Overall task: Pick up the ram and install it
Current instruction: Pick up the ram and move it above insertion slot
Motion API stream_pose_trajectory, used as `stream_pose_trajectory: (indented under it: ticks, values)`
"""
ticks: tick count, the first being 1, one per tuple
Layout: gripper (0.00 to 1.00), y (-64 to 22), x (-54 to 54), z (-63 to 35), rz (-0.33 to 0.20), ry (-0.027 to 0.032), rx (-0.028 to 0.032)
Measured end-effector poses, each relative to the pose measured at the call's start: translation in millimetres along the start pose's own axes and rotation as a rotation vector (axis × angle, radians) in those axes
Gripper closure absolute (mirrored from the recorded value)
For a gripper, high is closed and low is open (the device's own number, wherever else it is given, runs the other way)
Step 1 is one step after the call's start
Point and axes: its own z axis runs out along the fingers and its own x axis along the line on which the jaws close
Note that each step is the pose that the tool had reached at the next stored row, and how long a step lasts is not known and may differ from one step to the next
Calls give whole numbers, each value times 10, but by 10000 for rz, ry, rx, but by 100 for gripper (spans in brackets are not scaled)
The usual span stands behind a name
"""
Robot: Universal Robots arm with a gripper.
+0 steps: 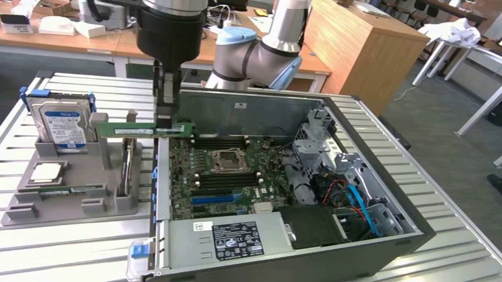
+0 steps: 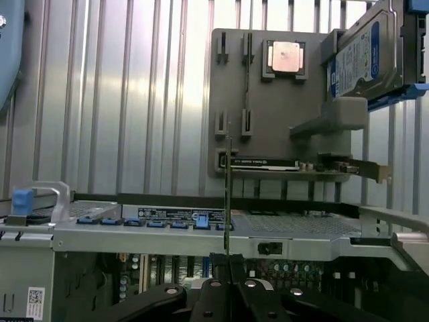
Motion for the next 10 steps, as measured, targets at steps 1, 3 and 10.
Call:
stream_pose_trajectory:
  ticks: [1, 3, 10]
  values:
    - [89, -33, 1, -2, 0, 0, -1]
    - [89, -97, 3, -5, 0, 0, -1]
    - [89, -316, 9, -14, 1, 0, -2]
